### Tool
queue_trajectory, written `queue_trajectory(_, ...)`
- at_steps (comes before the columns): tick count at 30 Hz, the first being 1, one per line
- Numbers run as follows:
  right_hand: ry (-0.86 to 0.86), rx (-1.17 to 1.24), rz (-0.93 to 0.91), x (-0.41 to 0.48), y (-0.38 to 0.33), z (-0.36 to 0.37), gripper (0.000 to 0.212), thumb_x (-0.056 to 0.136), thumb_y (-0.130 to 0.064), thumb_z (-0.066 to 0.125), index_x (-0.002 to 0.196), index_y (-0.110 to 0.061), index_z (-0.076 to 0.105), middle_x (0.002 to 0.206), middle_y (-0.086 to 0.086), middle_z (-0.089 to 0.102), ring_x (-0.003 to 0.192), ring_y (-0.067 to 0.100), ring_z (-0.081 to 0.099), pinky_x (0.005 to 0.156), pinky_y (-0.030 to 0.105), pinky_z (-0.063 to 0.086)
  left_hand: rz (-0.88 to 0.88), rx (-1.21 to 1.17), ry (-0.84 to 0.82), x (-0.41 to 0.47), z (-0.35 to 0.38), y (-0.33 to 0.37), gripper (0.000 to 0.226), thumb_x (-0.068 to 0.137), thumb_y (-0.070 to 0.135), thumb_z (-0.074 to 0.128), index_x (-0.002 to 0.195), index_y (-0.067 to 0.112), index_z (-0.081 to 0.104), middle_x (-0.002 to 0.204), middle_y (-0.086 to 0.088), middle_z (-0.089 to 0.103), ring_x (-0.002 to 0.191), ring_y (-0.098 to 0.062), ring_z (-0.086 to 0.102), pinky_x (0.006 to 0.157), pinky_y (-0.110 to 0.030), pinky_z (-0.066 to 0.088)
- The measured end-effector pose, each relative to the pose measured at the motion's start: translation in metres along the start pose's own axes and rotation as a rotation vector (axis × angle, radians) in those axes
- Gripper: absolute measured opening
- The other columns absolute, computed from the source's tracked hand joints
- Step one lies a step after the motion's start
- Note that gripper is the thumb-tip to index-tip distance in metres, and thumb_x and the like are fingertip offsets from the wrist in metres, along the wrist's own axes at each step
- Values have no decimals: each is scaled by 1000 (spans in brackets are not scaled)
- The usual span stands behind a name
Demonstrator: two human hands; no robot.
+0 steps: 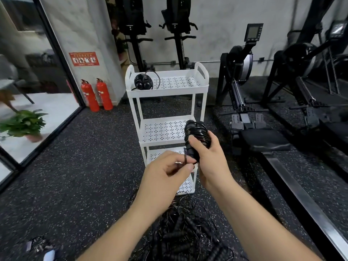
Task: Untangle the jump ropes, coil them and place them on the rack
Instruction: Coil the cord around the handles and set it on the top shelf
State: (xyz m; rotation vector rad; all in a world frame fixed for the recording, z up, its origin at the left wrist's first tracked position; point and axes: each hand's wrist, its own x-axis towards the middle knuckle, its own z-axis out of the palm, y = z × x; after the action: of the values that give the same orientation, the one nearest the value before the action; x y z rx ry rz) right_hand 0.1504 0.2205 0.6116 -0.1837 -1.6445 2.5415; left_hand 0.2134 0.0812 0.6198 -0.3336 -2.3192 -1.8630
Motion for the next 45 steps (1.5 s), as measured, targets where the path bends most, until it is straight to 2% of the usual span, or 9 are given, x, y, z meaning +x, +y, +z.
queue_trajectory(2, 28, 3, 0, -1, 2, 5, 69, 84, -37, 87, 145, -34, 54, 130, 7, 71, 110, 23, 71, 96, 40, 59, -26, -94, 29, 1, 4, -1, 23, 100, 17, 75, 109, 37, 83, 113, 7, 73, 107, -20, 72, 104, -50, 56)
queue_trajectory(7, 50, -19, -22, 2, 6, 13, 87, 69, -50, 89, 146, -48, 49, 148, 4, 57, 127, 24, 66, 108, 51, 57, 33, -9, 29, 1, 1, -3, 23, 101, 31, 70, 120, 38, 81, 105, 13, 65, 108, -8, 65, 94, -19, 47)
queue_trajectory(12, 6, 109, 82, 2, 6, 12, 65, 90, -4, 84, 144, -22, 54, 122, 10, 74, 97, 21, 72, 77, 34, 60, 24, -144, 90, 11, -7, -5, 23, 89, 27, 81, 110, 37, 85, 104, -2, 71, 105, -30, 69, 98, -45, 59)
queue_trajectory(20, -5, 76, 120, -4, 4, 17, 52, 81, 1, 85, 124, 15, 61, 87, 16, 66, 66, 24, 62, 54, 32, 50, -106, -387, 56, 17, -19, -5, 24, 91, 17, 77, 112, 25, 86, 94, -9, 75, 81, -13, 61, 78, -22, 54)
queue_trajectory(26, 34, 64, 149, 0, 2, 16, 20, 89, -8, 85, 97, -6, 66, 80, 10, 65, 71, 24, 63, 65, 39, 51, -72, -224, -74, 15, -23, -4, 34, 90, 25, 78, 124, 25, 81, 84, -10, 77, 78, -11, 65, 89, -25, 55)
queue_trajectory(31, 19, -10, 146, -3, 2, 16, 38, 80, -18, 90, 108, -6, 66, 92, 13, 72, 78, 25, 67, 66, 40, 52, -36, -131, 11, 22, -21, -7, 28, 89, 36, 80, 116, 45, 82, 86, -9, 74, 97, -22, 71, 109, -46, 53)
queue_trajectory(34, -32, -78, 128, -8, 6, 20, 64, 71, -30, 86, 123, -3, 62, 94, 14, 71, 76, 25, 66, 63, 39, 52, -62, -220, 75, 28, -22, -9, 25, 93, 26, 81, 115, 36, 84, 100, -15, 68, 95, -10, 68, 95, -31, 54)
queue_trajectory(38, -65, -129, 147, -11, 6, 17, 48, 86, -26, 86, 123, -12, 58, 105, 14, 74, 80, 23, 70, 60, 34, 54, -129, -299, 133, 33, -23, -10, 21, 92, 19, 83, 112, 26, 86, 119, -6, 73, 110, -12, 72, 101, -27, 55)
queue_trajectory(45, -129, -146, 167, -15, -1, 11, 46, 92, -28, 82, 126, -13, 55, 105, 14, 74, 73, 17, 72, 57, 30, 55, -156, -308, 137, 42, -29, -13, 28, 91, 20, 83, 119, 20, 82, 118, 8, 78, 89, 6, 67, 80, -10, 52)
